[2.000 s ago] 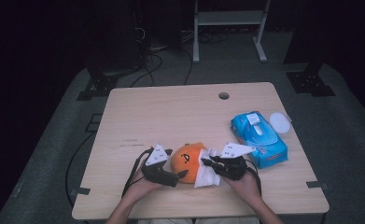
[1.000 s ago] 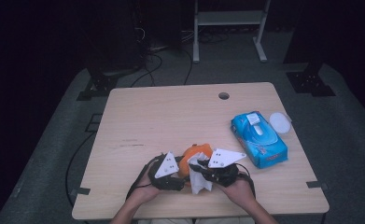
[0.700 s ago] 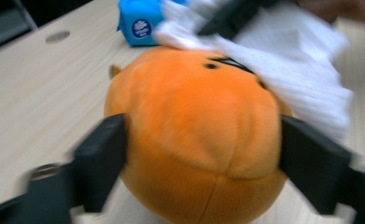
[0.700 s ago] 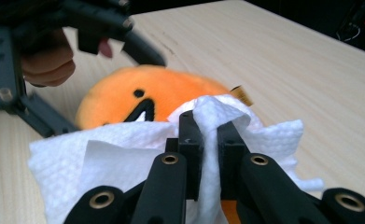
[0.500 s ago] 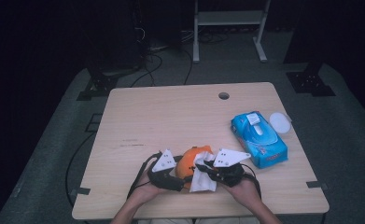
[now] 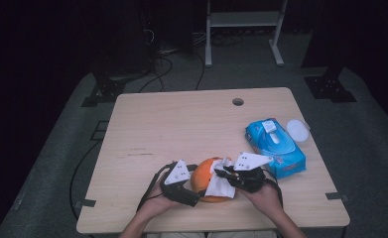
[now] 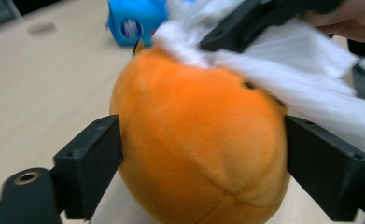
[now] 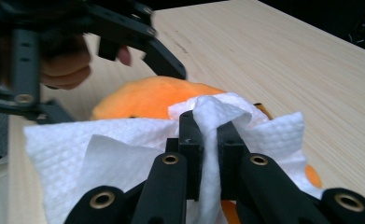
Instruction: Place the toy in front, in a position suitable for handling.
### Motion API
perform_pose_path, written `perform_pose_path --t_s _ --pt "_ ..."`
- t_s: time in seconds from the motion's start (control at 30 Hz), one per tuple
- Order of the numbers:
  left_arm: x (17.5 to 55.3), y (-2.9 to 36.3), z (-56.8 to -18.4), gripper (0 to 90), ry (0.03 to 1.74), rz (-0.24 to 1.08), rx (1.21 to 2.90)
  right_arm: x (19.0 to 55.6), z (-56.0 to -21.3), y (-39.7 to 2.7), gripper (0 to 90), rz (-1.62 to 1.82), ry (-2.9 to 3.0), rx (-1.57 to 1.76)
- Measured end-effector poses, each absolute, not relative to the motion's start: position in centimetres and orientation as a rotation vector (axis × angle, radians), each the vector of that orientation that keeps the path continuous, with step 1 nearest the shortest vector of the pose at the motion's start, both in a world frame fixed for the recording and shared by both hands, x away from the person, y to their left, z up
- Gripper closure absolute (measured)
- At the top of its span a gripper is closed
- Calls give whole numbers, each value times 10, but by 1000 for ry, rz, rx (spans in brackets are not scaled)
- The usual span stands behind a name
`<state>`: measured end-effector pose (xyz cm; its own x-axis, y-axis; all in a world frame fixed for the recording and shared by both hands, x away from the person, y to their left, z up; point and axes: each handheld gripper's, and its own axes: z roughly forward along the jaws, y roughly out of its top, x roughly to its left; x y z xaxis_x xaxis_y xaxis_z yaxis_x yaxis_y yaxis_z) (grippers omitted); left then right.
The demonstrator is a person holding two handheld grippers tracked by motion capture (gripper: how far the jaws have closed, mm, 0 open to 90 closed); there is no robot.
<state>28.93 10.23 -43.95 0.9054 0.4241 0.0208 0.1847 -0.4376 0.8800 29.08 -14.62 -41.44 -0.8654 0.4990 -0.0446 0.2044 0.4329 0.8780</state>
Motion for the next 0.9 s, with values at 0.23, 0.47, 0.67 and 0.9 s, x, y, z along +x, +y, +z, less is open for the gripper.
perform_pose_path --t_s 0.23,0.47,0.67,0.9 --pt "270 92 -434 348 236 498 2115 277 -405 -124 833 1456 2411 488" --pt "274 95 -437 355 246 481 2095 296 -409 -148 834 1413 2361 630" --pt "283 99 -434 227 382 298 2024 283 -408 -135 834 1421 2375 578" --pt "280 103 -436 375 343 385 2057 292 -409 -142 835 1398 2362 606"
